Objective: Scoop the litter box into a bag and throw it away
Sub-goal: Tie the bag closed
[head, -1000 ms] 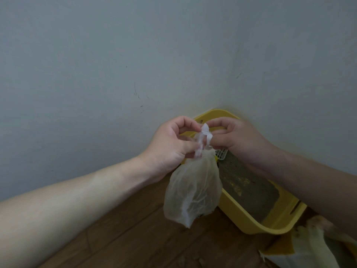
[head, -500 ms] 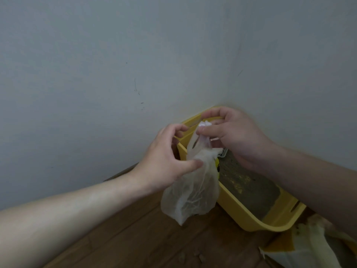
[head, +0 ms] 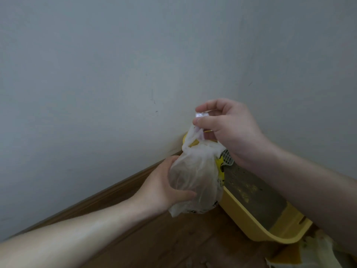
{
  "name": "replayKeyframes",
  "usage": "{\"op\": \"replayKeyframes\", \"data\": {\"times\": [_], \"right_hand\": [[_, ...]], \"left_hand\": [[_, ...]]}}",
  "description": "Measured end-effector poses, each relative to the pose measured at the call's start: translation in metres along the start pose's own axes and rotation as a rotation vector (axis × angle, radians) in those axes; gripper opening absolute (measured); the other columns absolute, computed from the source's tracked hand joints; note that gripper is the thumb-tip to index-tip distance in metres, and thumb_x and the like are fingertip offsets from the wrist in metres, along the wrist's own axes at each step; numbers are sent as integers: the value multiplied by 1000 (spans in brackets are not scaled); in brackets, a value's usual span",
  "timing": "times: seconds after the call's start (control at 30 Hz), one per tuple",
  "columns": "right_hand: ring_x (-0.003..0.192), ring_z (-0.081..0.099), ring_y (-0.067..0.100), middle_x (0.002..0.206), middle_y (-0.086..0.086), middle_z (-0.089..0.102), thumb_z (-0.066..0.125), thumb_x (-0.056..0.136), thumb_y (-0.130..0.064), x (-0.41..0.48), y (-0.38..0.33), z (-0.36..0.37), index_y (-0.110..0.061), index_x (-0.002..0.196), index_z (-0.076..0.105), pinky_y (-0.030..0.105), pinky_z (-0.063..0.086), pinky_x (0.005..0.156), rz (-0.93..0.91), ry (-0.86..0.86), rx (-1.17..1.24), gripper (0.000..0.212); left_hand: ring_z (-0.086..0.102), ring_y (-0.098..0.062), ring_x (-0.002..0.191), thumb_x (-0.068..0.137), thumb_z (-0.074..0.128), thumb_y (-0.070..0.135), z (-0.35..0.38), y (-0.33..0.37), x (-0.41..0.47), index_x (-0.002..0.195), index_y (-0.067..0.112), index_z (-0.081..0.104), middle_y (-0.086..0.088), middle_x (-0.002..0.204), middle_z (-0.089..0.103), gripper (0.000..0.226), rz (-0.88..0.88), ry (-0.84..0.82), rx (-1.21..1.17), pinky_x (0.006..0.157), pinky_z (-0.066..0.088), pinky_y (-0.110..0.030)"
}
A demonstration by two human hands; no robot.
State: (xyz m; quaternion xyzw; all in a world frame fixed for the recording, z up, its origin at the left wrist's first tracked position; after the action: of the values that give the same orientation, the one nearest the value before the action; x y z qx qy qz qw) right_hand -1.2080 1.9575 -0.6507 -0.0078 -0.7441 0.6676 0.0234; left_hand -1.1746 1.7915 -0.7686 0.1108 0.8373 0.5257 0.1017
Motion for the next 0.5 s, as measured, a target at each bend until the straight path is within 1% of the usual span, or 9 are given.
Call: {"op": "replayKeyframes", "data": {"times": [0.1,0.17,0.23,0.27,0.3,0.33,0.37,0.43,0.5], "right_hand": [[71,66,22,79,11,66,76,79,-1,0,-10,10,-14,88,70,42,60,71,-1,-33,-23,18],[69,65,22,76,9,64,75,79,1,-1,-22,15,-13,89,69,39,59,69,-8,-61,-36,17],[66,63,21,72,7,62,73,80,3,2,-40,18,-10,89,69,34,58,64,-16,-78,-59,17],[64,63,21,71,5,61,73,81,4,3,-50,17,-9,89,69,31,58,62,-13,-78,-69,16],[63,63,21,71,4,62,72,81,4,5,-62,16,-9,89,69,30,58,61,-11,-78,-79,15],[62,63,22,71,5,63,72,81,3,6,-74,15,-9,88,69,31,58,61,-7,-83,-88,15],[61,63,23,72,5,63,72,81,4,6,-88,15,-9,87,69,32,58,61,-1,-88,-92,15],[59,62,23,70,5,62,70,81,6,3,-118,13,-8,86,68,32,58,60,10,-89,-86,15],[58,62,23,67,3,62,69,81,7,-3,-154,12,-8,86,68,34,58,60,15,-91,-94,16]], "left_hand": [[61,9,103,61,92,37,-6,-4,1,120,50,48,25,114,64,74,-35,28,-17,77,54,-17],[62,5,106,63,91,34,-12,-1,5,124,46,51,22,117,65,75,-50,21,-54,83,55,-22],[64,0,106,65,91,29,-19,8,9,124,42,55,18,116,68,70,-37,16,-63,86,56,-29],[65,1,103,66,90,26,-23,15,10,122,41,57,17,114,69,66,-30,13,-53,84,56,-26],[65,3,100,67,90,24,-28,25,10,118,41,59,17,111,70,63,-28,19,-46,80,54,-19],[65,5,98,67,90,22,-35,35,10,117,41,59,18,109,70,61,-33,34,-41,77,52,-15],[64,5,99,67,89,23,-41,46,9,117,40,59,17,110,69,61,-41,44,-38,76,51,-15],[63,0,101,68,89,24,-54,73,3,120,36,59,15,112,68,61,-49,39,-23,81,52,-24],[65,-4,98,69,87,19,-70,108,-8,113,33,62,10,105,70,52,-47,40,-21,80,53,-28]]}}
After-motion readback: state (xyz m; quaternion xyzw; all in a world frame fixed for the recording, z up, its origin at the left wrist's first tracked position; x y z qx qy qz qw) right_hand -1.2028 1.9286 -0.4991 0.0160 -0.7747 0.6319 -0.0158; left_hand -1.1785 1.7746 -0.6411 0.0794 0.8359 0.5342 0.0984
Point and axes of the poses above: each hand's wrist, its own x-axis towards the middle knuckle, its own z-axis out of the palm, y = z × x, the point moved 3 cm from there along x, towards the middle knuckle
